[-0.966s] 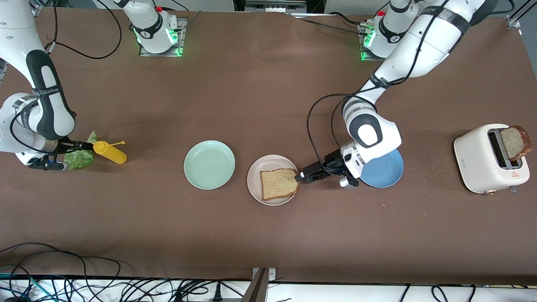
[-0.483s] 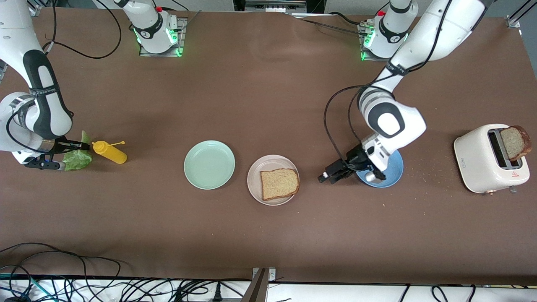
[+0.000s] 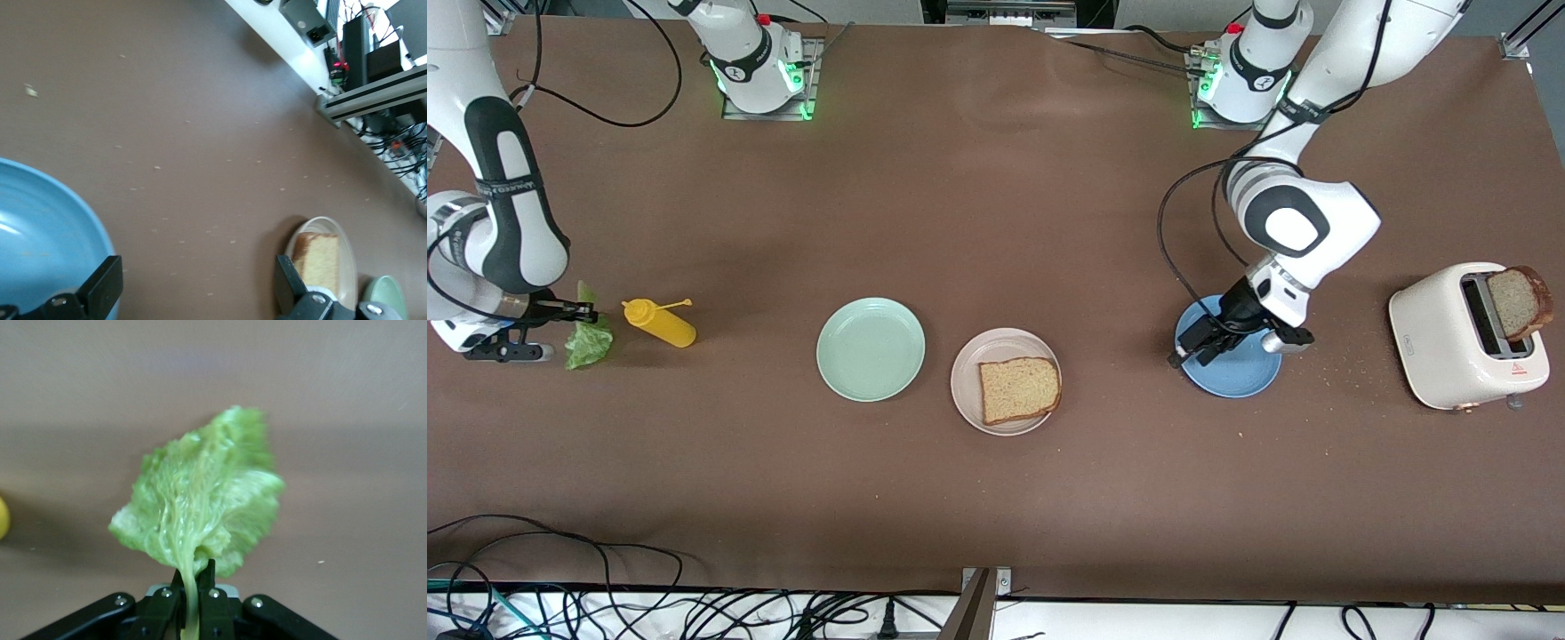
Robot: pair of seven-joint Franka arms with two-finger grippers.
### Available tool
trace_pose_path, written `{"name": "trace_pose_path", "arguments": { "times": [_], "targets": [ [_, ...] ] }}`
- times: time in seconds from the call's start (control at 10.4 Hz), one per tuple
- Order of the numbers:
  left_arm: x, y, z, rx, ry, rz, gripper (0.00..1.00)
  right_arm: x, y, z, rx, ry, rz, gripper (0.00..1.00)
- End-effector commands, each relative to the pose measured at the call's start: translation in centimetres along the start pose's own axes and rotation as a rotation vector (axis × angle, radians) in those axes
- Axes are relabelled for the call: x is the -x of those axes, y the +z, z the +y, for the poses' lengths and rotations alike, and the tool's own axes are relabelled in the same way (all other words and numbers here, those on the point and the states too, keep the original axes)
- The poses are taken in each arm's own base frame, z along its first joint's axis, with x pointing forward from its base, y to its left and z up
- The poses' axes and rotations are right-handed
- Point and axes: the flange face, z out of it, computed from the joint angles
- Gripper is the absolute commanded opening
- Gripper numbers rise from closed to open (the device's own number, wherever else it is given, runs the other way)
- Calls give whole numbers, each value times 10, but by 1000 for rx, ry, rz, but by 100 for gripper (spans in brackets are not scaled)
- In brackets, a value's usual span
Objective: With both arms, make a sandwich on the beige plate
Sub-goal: 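Lift the lettuce with the right gripper while the left gripper returns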
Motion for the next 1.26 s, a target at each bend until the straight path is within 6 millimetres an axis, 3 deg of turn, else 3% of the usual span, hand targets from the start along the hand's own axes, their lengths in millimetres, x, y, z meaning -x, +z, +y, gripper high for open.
{"name": "trace_pose_path", "arguments": {
  "times": [0.0,0.1,0.29,0.39,0.58,0.77,0.87,0.97,1.16],
  "targets": [
    [-4,-30,-24,-72,151,-36,100,2,-77,-3,-11,-98,39,0],
    [-16,-40,-39,-90,206,-60,100,-3,-115,-7,-24,-109,26,0],
    [-48,-69,-77,-125,310,-121,100,-20,-199,-40,-36,-156,-12,0],
    [-66,-91,-97,-132,329,-169,100,-24,-225,-59,-34,-157,-14,0],
    [-115,-146,-113,-277,381,-284,100,-33,-257,-107,-38,-158,-22,0],
    [-153,-184,-110,-388,331,-323,100,-44,-287,-189,-22,-162,1,0],
    [-165,-196,-101,-400,316,-341,100,-49,-299,-250,-2,-188,34,0],
    [-179,-215,-96,-448,312,-377,100,-54,-305,-304,11,-221,74,0],
    [-188,-244,-70,-554,284,-453,100,-71,-291,-393,11,-281,200,0]
  ]
}}
